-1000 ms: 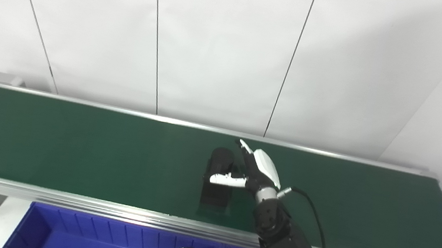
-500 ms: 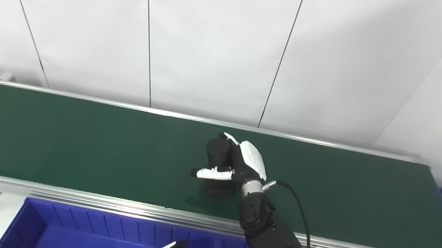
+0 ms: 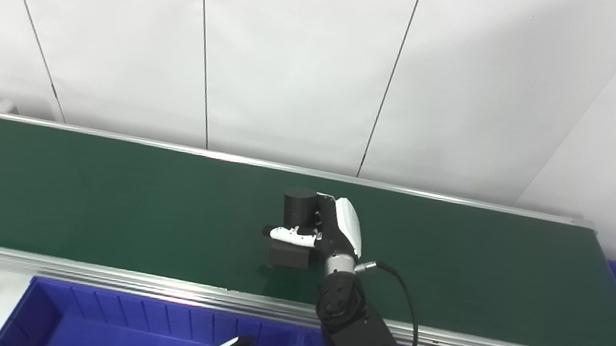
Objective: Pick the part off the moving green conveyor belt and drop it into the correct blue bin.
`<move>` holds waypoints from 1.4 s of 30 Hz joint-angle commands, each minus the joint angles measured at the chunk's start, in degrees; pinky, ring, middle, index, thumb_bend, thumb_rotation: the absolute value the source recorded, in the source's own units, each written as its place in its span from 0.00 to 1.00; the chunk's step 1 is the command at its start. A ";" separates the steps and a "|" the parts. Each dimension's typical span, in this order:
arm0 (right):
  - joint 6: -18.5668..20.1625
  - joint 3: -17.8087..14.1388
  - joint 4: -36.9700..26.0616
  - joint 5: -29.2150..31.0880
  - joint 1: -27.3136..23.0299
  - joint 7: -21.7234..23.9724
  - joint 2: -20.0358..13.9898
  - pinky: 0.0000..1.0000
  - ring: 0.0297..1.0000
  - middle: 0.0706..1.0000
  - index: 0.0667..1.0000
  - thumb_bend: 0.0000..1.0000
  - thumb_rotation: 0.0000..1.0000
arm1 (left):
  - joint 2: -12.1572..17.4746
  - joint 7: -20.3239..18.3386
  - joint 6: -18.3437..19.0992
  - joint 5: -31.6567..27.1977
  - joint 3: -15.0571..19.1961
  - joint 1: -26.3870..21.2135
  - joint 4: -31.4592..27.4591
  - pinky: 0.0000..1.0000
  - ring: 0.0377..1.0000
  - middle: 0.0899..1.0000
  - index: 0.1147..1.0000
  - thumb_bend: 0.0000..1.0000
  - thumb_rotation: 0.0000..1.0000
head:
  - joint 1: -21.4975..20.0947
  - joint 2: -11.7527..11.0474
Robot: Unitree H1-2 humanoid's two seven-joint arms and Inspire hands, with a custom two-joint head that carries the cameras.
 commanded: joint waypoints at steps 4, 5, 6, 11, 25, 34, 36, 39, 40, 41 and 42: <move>-5.42 0.41 1.05 -1.14 -1.74 -5.60 0.49 0.19 0.37 0.43 0.46 0.51 0.00 | 0.48 -0.18 -2.08 0.35 0.88 -0.99 -0.57 0.83 0.85 0.86 0.86 0.77 0.84 | -0.13 0.04; -5.65 0.58 1.31 -1.35 -1.80 -6.24 0.39 0.22 0.39 0.45 0.45 0.51 0.00 | 0.48 -0.21 -2.07 0.58 1.05 -1.04 -0.55 0.83 0.85 0.86 0.86 0.77 0.84 | -0.17 0.01; -5.94 0.68 1.31 -1.57 -1.73 -6.99 0.23 0.22 0.39 0.45 0.45 0.51 0.00 | 0.55 -0.39 -2.07 0.37 1.19 -1.21 -0.45 0.83 0.85 0.86 0.86 0.77 0.84 | -0.41 0.04; -7.45 -0.06 -3.32 -0.84 0.66 -7.96 -0.51 0.29 0.41 0.47 0.45 0.51 0.00 | 0.50 -1.45 -2.06 -0.76 2.00 -1.71 0.04 0.84 0.86 0.86 0.86 0.77 0.83 | -0.85 0.25; 1.53 -3.39 -50.09 2.40 25.65 5.18 -5.28 0.20 0.38 0.45 0.46 0.51 0.00 | -1.62 -2.94 -1.80 -0.37 4.22 -3.65 0.69 0.81 0.84 0.85 0.85 0.74 0.82 | 3.47 4.26; 4.07 -4.66 -63.99 3.91 38.41 12.99 -8.12 0.31 0.41 0.49 0.42 0.51 0.00 | -4.69 -3.49 0.66 0.77 5.68 -4.34 -0.51 0.80 0.82 0.84 0.84 0.73 0.80 | 6.96 5.63; 5.38 -4.71 -65.62 3.37 40.58 14.61 -8.90 0.28 0.40 0.49 0.43 0.51 0.00 | -4.89 -3.50 0.74 1.61 5.85 -4.53 -0.60 0.80 0.83 0.84 0.85 0.72 0.81 | 7.47 5.71; 6.85 -4.22 -66.85 1.56 43.48 17.06 -10.86 0.25 0.39 0.48 0.45 0.51 0.00 | -5.13 -3.90 1.07 1.51 6.08 -5.07 -0.56 0.81 0.84 0.86 0.86 0.72 0.82 | 7.53 5.79; 7.84 -3.92 -66.93 0.56 44.59 17.91 -11.59 0.26 0.39 0.47 0.45 0.51 0.00 | -5.17 -4.06 1.06 1.30 6.14 -5.40 -0.33 0.81 0.85 0.87 0.87 0.71 0.81 | 7.32 5.70; 8.55 -3.77 -66.96 -0.15 45.28 18.50 -12.00 0.26 0.39 0.47 0.45 0.51 0.00 | -5.20 -4.18 1.05 1.19 6.19 -5.61 -0.16 0.81 0.85 0.87 0.87 0.71 0.81 | 7.32 5.70; 8.76 -3.69 -66.33 -0.41 46.00 18.94 -12.30 0.26 0.39 0.47 0.45 0.51 0.00 | -5.25 -4.19 0.98 1.15 6.26 -5.81 0.07 0.81 0.85 0.87 0.87 0.71 0.81 | 7.26 5.39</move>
